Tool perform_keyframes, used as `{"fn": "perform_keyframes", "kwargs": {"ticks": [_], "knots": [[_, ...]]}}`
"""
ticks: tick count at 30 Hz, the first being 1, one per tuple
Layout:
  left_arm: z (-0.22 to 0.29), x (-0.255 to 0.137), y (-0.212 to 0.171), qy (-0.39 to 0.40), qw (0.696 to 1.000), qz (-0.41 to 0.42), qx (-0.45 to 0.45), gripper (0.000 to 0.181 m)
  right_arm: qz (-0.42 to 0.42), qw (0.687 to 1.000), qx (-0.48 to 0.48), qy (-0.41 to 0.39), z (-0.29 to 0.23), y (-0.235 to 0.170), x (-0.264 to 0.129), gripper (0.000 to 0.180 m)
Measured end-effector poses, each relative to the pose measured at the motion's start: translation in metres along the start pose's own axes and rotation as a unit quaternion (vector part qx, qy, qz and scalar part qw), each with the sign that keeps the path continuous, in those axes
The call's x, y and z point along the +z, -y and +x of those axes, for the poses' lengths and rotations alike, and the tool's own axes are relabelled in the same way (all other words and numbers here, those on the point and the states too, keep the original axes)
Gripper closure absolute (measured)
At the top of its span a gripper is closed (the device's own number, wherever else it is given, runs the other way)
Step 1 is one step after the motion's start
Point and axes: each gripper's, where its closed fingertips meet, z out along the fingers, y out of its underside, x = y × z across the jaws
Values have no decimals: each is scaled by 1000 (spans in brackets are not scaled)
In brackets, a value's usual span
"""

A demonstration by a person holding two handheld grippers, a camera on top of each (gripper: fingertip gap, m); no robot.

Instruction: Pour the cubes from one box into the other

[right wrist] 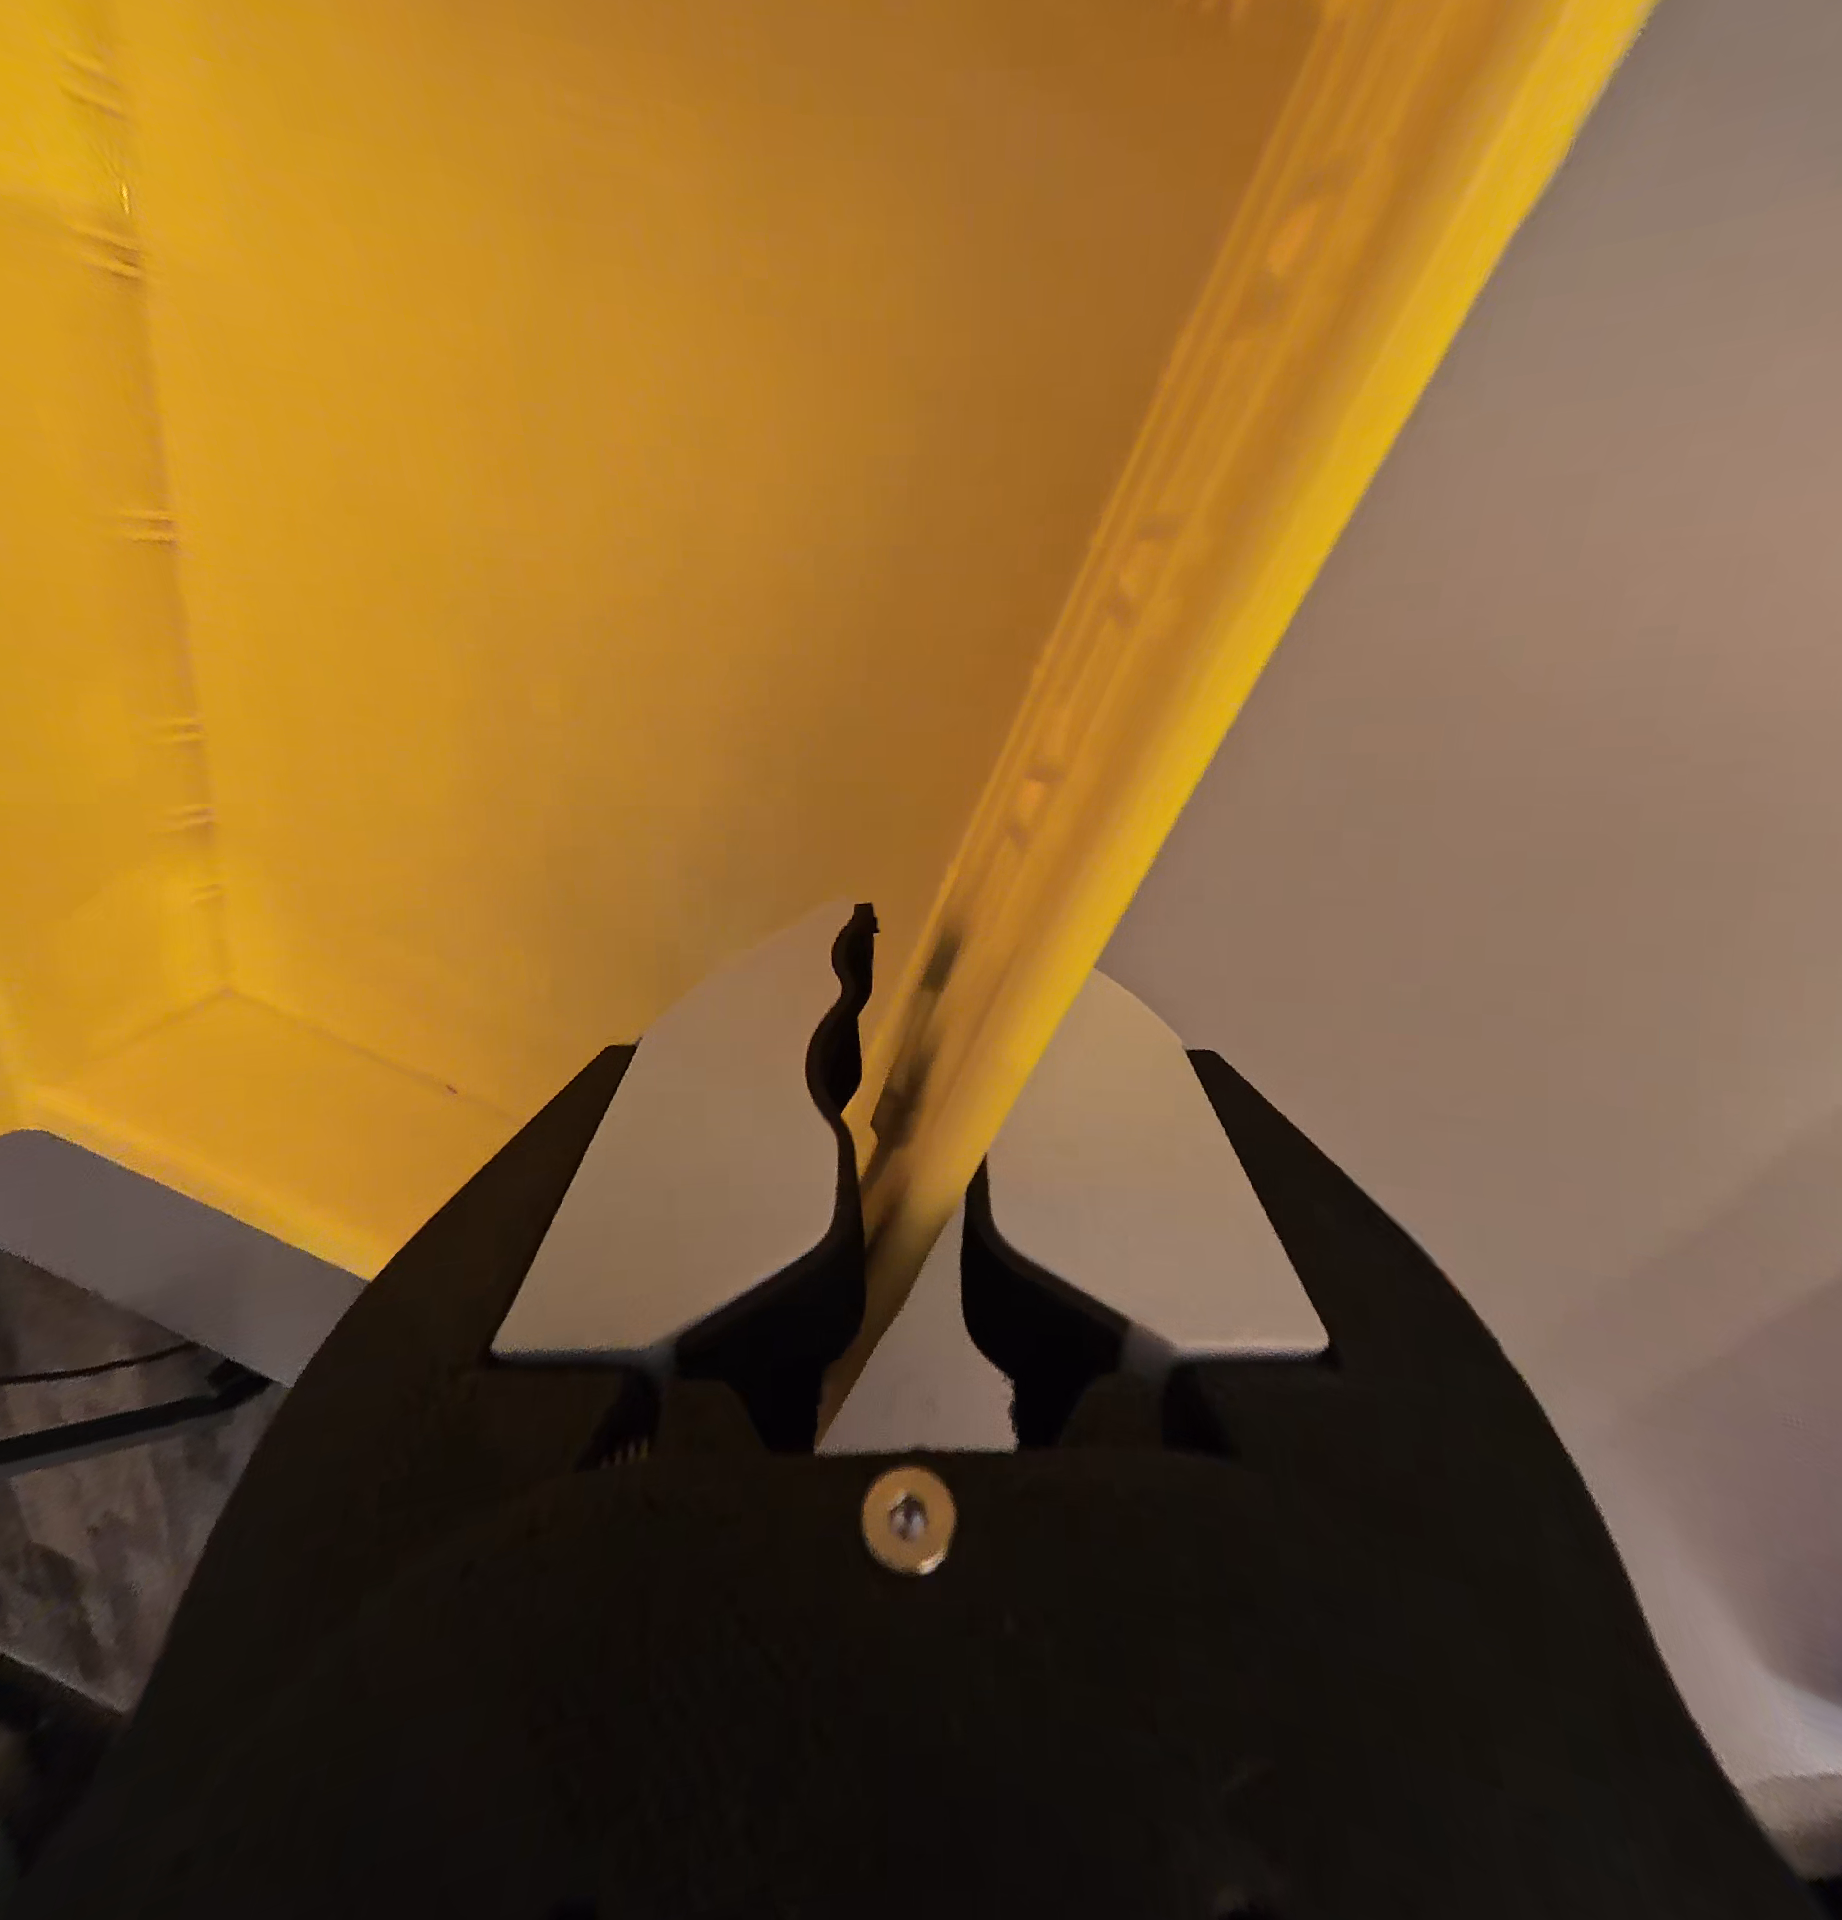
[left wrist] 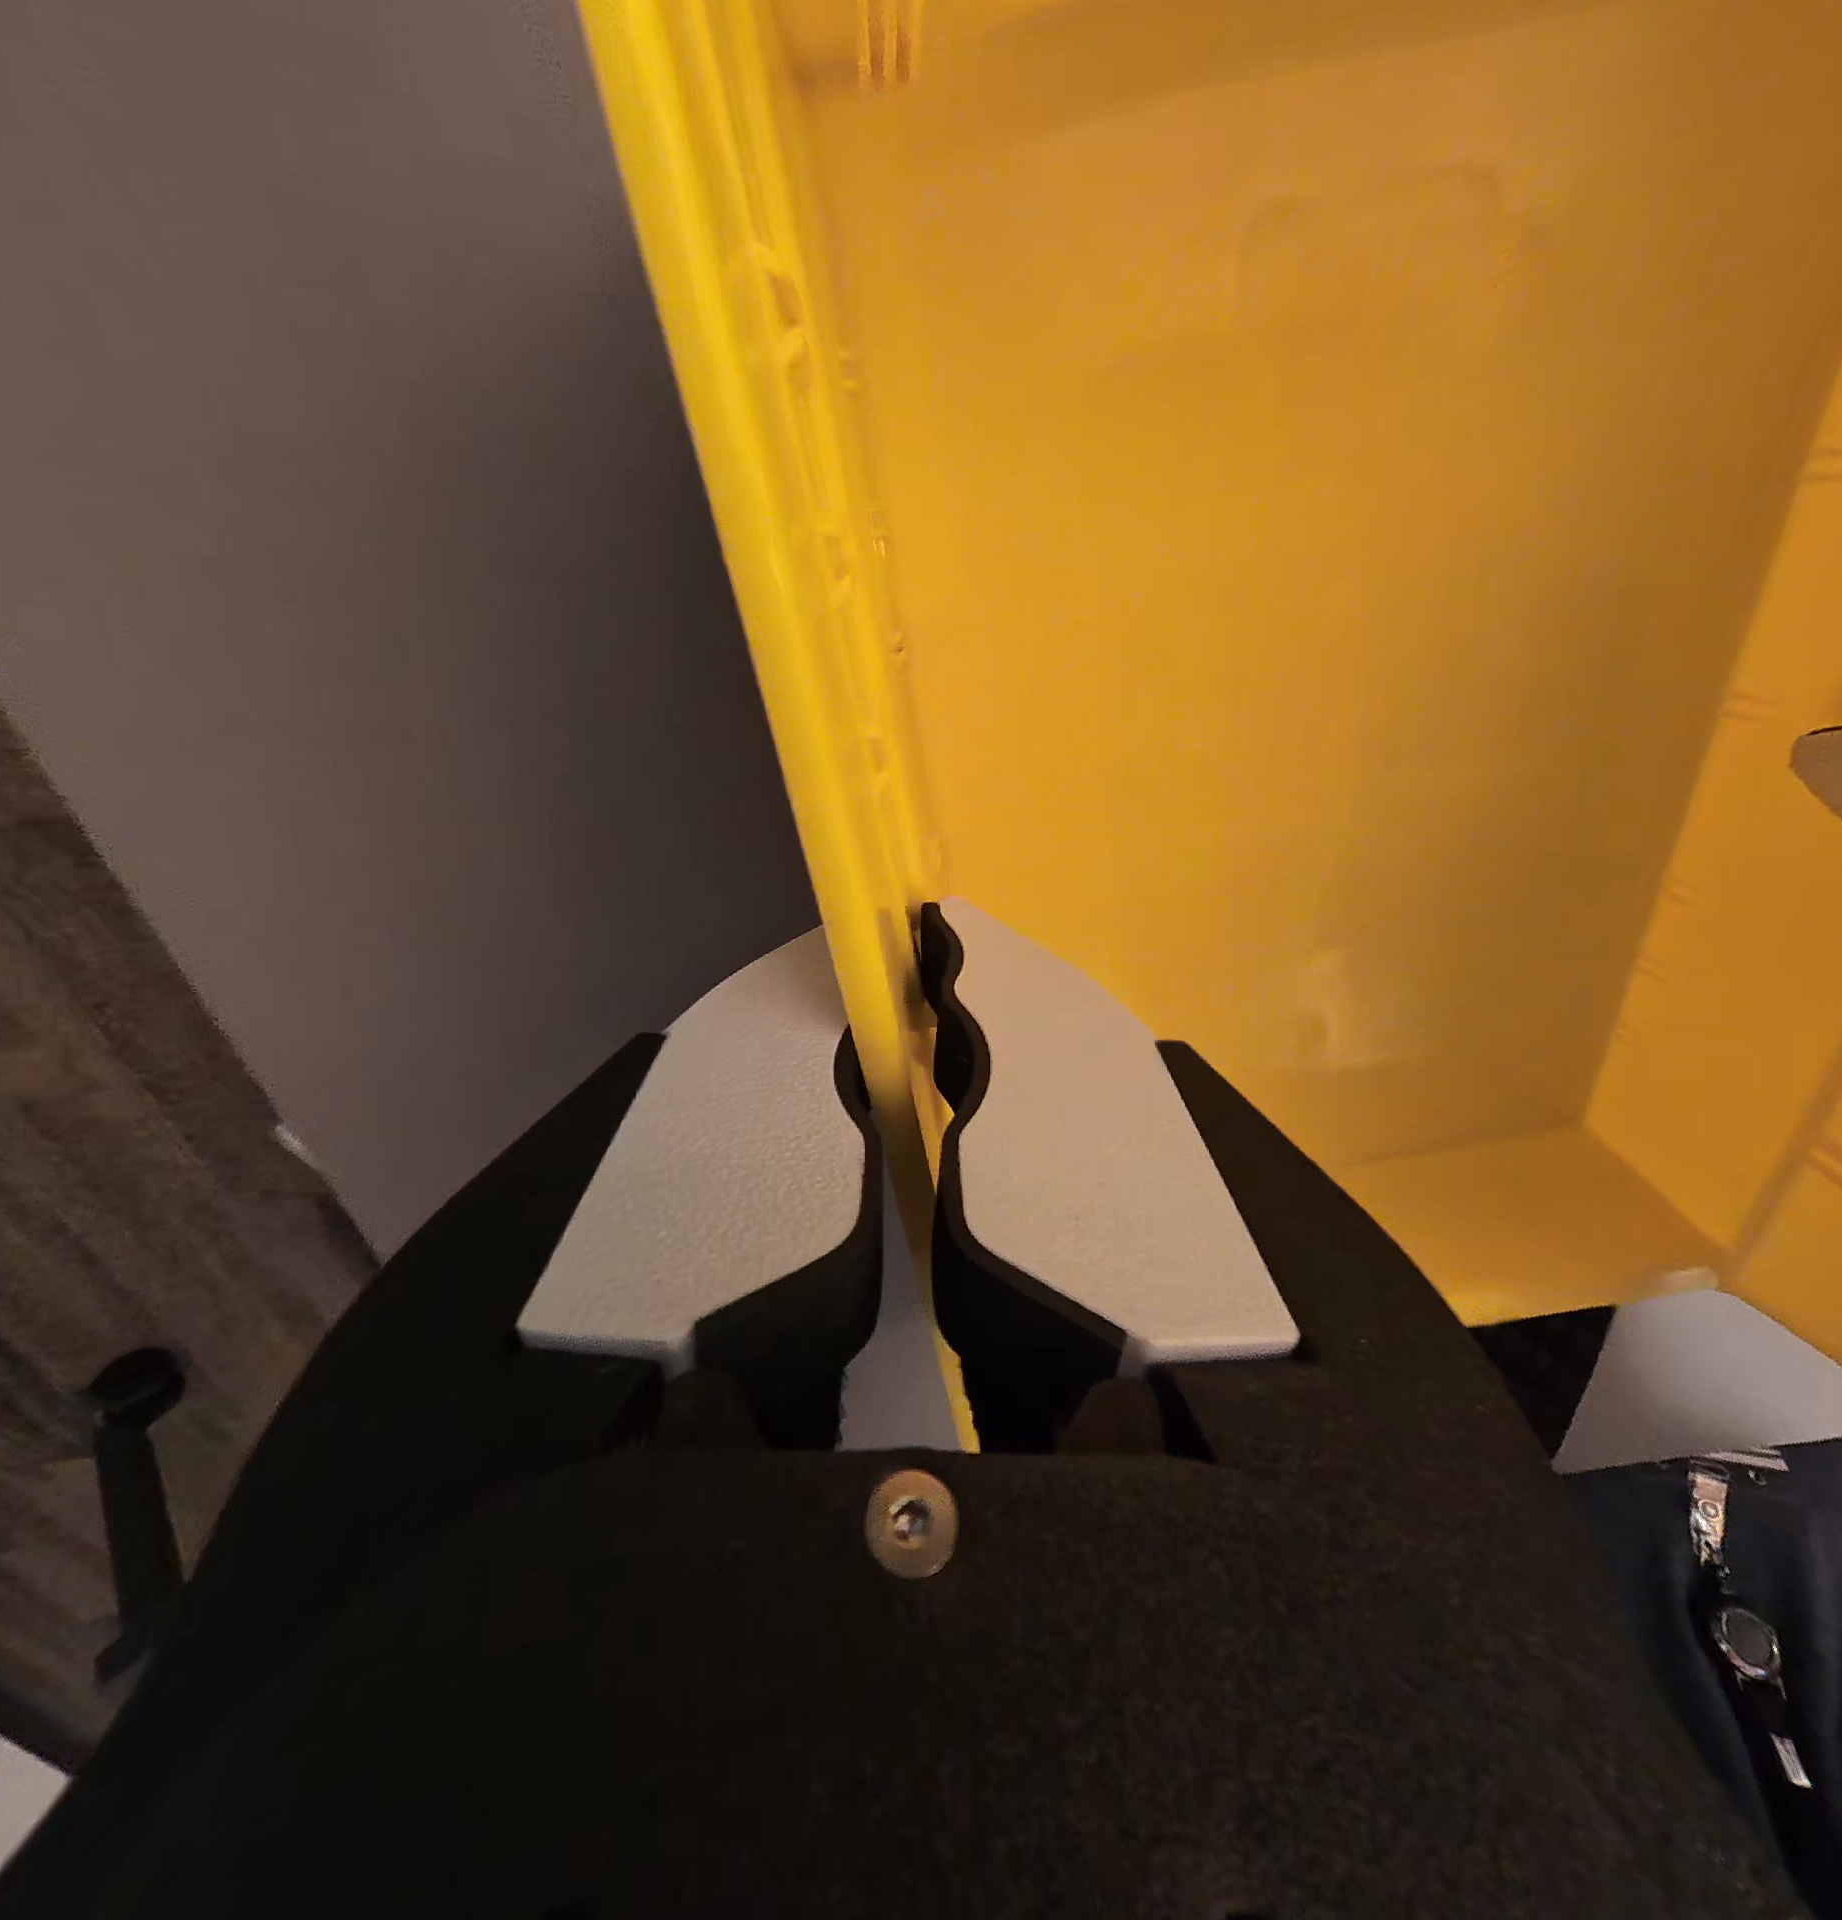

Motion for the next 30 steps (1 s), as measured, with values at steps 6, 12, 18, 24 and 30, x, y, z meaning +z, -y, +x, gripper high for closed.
{"fn": "perform_keyframes", "kwargs": {"ticks": [6,12,18,24,30], "knots": [[1,6,11,-2,999,32,15,177,-3,1000,13,25,1,-2,5,160],[-8,7,3,5,1000,29,8,149,29,999,-24,-4,9,7,-7,133],[12,-40,28,-170,965,189,-61,127,103,992,-70,-10,20,19,-50,109],[-9,-86,14,-214,936,272,-60,130,249,960,-127,-21,75,12,-151,108],[-4,-76,-28,-161,960,229,8,132,247,950,-60,-181,313,-69,-228,108]]}}
